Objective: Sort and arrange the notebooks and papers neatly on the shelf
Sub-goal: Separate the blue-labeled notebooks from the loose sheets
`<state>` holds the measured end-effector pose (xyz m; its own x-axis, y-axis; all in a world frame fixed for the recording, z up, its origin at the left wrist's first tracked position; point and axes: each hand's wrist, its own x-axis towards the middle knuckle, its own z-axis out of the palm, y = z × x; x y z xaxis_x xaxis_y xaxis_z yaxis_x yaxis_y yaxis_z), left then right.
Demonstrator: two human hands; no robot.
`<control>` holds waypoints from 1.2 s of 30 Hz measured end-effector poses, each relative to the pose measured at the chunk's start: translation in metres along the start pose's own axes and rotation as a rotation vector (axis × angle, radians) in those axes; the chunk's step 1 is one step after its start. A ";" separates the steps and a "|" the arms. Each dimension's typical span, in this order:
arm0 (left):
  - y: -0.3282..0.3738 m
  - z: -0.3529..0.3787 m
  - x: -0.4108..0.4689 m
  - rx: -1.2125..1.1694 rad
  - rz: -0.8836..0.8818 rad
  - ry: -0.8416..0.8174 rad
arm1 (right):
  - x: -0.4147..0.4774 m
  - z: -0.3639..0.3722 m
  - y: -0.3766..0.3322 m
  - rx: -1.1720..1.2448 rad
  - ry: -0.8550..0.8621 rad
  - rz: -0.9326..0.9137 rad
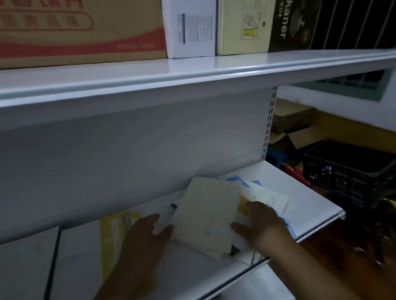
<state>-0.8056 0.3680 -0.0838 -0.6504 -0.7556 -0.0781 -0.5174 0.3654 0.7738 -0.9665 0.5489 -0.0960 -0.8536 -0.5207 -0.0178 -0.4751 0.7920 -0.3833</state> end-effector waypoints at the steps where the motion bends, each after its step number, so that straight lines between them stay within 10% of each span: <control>1: 0.000 0.013 0.009 0.097 -0.003 -0.061 | 0.000 -0.001 0.007 -0.040 -0.009 -0.002; 11: 0.001 0.035 0.021 0.312 0.025 -0.056 | 0.030 -0.030 0.025 -0.146 -0.255 0.116; 18: -0.001 -0.020 -0.012 -0.641 -0.245 -0.148 | 0.049 -0.040 0.034 0.056 -0.257 0.071; 25: -0.055 -0.144 -0.071 -0.974 -0.211 0.512 | 0.009 -0.043 -0.044 0.964 -0.339 -0.023; 31: -0.138 -0.196 -0.100 -0.536 -0.396 0.632 | -0.053 0.050 -0.170 0.843 -0.417 -0.096; 36: -0.151 -0.192 -0.103 0.299 -0.356 0.636 | -0.034 0.044 -0.145 0.243 -0.035 -0.274</control>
<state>-0.5534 0.2863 -0.0722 -0.0206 -0.9877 0.1552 -0.8215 0.1052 0.5605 -0.8593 0.4373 -0.0802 -0.6921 -0.7167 0.0859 -0.6166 0.5252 -0.5865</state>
